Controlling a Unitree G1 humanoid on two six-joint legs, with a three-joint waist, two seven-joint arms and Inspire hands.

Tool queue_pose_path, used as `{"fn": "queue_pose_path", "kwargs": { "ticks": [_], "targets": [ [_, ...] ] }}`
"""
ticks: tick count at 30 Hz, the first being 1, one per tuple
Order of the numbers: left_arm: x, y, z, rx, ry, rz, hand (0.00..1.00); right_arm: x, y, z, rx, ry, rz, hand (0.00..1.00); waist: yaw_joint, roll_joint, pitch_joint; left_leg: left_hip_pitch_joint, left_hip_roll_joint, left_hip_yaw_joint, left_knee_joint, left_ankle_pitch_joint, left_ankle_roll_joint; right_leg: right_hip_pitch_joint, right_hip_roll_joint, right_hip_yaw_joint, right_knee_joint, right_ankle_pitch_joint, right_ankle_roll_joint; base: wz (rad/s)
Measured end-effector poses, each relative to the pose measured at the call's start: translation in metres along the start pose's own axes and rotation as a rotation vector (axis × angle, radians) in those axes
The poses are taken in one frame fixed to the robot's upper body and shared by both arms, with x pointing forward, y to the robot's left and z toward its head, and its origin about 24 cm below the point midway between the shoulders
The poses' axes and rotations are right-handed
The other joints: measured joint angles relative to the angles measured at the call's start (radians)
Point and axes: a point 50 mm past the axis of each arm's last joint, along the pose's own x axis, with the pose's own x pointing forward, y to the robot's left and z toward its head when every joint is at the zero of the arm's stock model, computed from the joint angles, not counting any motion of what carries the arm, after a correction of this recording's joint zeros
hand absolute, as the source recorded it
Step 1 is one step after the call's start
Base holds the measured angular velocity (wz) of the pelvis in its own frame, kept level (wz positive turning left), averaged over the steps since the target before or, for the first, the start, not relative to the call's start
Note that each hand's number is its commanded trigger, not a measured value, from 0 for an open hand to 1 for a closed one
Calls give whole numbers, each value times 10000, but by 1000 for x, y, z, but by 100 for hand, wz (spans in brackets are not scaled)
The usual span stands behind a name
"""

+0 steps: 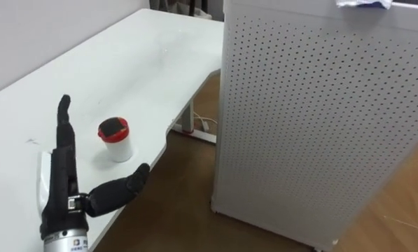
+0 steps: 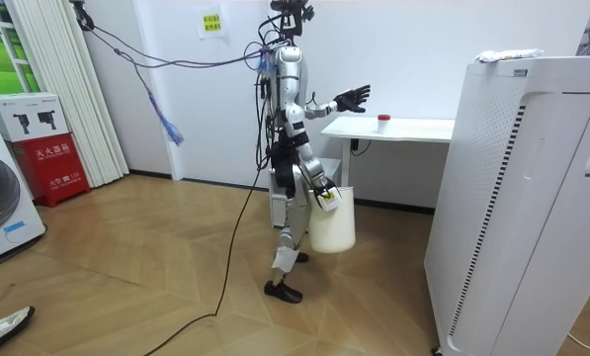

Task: Pick garbage

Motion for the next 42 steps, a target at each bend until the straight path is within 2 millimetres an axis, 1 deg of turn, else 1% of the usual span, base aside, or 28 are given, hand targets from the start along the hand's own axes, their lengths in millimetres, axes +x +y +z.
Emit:
{"fn": "queue_pose_path", "kwargs": {
  "ticks": [1, 4, 9, 11, 12, 15, 17, 19, 21, 23, 26, 33, 36, 39, 40, 42],
  "targets": [
    [-1, 1, -4, -87, 227, 93, 0, 0, 1, -2, 40, 54, 12, 100, -36, -43, -30, 22, 1, 1, 0, 0, 0, 34, 3, -6, -57, 0, 2, 0],
    [0, 2, -9, -213, 528, 226, 0, 0, 2, -5, 126, 267, 5, 100, -37, -83, -56, 35, -2, 1, 5, 0, 0, 44, 2, -5, -53, 0, 4, 0],
    [1, 1, -14, -175, 821, 240, 0, 1, 6, -6, 205, 305, 112, 100, -60, -59, -38, 43, 8, 15, 18, 0, 0, 27, 11, 15, -37, 0, 4, 0],
    [2, 2, -18, -397, 1087, 367, 0, 2, 8, -4, 184, 232, 178, 100, -135, -27, -16, 42, 8, 15, 17, 0, 0, 26, 14, 26, -40, 0, 4, 0],
    [3, 2, -21, -519, 1279, 458, 0, 2, 9, -3, 164, 154, 225, 100, -226, -9, 0, 37, 8, 18, 16, 0, 0, 21, 12, 29, -41, 0, 5, 0],
    [5, 2, -31, -837, 1858, 686, 0, 3, 10, 0, -35, 129, 286, 100, -383, 34, 27, 76, 18, 151, -52, 0, 0, -18, 24, 182, -49, 0, 6, -11],
    [5, 3, -39, -867, 2368, 912, 0, 3, 11, -1, -112, 207, 301, 100, -444, 49, 24, 115, 16, 182, -127, 0, 1, -36, 25, 235, -52, 3, 13, -9],
    [2, 5, -48, -886, 2976, 1257, 0, 4, 12, 0, -95, 237, 255, 100, -583, 46, 25, 116, 18, 238, -145, 0, 1, -53, 27, 253, -59, 12, 26, -7],
    [1, 6, -51, -1079, 3265, 1453, 0, 4, 12, 0, -93, 252, 254, 100, -644, 46, 25, 121, 16, 263, -150, 0, 1, -58, 24, 269, -68, 15, 31, -5],
    [0, 6, -53, -1321, 3450, 1606, 0, 4, 12, 0, -123, 261, 269, 100, -655, 47, 25, 153, 17, 285, -164, 0, 1, -59, 25, 320, -66, 15, 31, -9],
    [-1, 7, -57, -1235, 3708, 1777, 0, 5, 13, 2, -240, 256, 321, 100, -769, 81, 25, 243, 17, 296, -181, 0, 1, -9, 34, 428, -72, 15, 31, -9],
    [5, 3, -57, -1320, 3896, 1764, 0, 5, 15, 1, -361, 375, 363, 100, -844, 140, 43, 370, 26, 476, -213, -1, 2, 36, 31, 561, -62, 31, 52, -4],
    [12, -1, -55, -1644, 3927, 1802, 0, 6, 15, 2, -337, 436, 365, 100, -905, 226, 73, 371, 26, 475, -212, -3, 5, 122, 32, 538, -67, 63, 73, 3],
    [20, -4, -55, -1623, 3981, 1803, 0, 6, 15, 1, -310, 546, 373, 100, -939, 291, 51, 379, 26, 474, -209, -5, 9, 129, 31, 547, -48, 83, 76, 0],
    [23, -6, -56, -1585, 4008, 1803, 0, 6, 15, 1, -306, 544, 377, 100, -951, 302, 56, 359, 27, 475, -202, -5, 9, 44, 31, 555, -17, 83, 76, 0],
    [27, -7, -57, -1536, 4055, 1815, 0, 6, 15, 2, -319, 516, 366, 100, -955, 325, 35, 216, 30, 484, -191, -6, 12, -107, 25, 555, 0, 83, 76, 0]
  ]
}}
